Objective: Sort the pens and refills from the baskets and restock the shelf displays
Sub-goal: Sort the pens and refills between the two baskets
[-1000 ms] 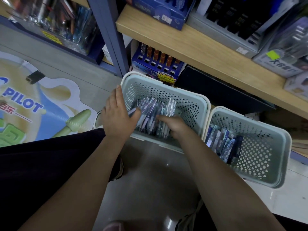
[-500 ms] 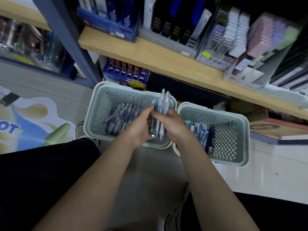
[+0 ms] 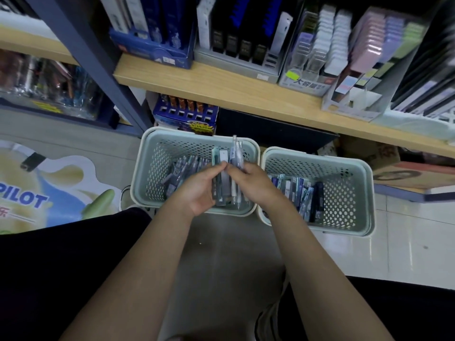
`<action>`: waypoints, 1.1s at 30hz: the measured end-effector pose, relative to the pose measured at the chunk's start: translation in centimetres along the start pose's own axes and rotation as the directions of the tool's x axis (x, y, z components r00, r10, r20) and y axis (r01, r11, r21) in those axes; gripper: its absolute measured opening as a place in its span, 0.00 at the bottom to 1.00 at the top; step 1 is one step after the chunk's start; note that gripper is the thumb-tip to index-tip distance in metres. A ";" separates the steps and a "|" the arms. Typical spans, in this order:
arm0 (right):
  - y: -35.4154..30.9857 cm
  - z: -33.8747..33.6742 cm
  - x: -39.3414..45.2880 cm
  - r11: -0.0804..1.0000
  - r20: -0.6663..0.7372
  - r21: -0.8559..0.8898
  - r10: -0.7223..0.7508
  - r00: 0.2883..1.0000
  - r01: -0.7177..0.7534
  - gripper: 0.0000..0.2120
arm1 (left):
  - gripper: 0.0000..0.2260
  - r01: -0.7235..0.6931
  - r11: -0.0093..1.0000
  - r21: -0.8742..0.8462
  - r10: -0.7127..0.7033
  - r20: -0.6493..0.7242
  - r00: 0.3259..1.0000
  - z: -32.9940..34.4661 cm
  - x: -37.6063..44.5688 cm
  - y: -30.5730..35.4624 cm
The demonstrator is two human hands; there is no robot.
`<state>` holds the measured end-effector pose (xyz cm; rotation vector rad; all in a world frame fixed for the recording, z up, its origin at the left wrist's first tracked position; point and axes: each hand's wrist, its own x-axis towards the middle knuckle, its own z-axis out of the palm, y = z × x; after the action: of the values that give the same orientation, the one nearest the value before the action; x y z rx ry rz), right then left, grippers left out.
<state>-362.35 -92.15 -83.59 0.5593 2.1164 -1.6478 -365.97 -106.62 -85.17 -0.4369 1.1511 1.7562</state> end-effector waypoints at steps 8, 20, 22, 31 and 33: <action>0.6 1.1 1.1 0.924 0.140 0.351 0.108 0.984 -0.152 0.04 | 0.56 -0.127 0.991 -0.043 0.125 -0.062 0.990 -3.6 2.3 -0.9; -0.3 3.5 3.2 0.855 0.088 0.472 0.196 0.977 -0.214 0.26 | 0.17 -0.168 0.986 0.003 0.167 -0.112 0.980 -5.0 -0.5 2.0; 1.1 3.8 4.4 0.869 0.107 0.460 0.146 0.984 -0.179 0.40 | 0.15 -0.182 0.983 0.011 0.182 -0.120 0.976 -6.0 -0.5 2.1; -1.2 4.5 3.8 0.973 0.011 0.190 0.129 0.992 -0.129 0.10 | 0.54 -0.228 0.973 -0.032 0.219 -0.177 0.959 -7.3 0.6 1.0; -1.4 4.5 3.7 0.982 -0.016 0.168 0.089 0.996 -0.085 0.07 | 0.59 -0.221 0.972 -0.075 0.210 -0.127 0.969 -6.9 0.2 1.2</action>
<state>-365.89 -96.58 -85.41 0.7158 1.9517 -1.7873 -368.43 -112.49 -88.08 -0.4899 1.2460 1.9986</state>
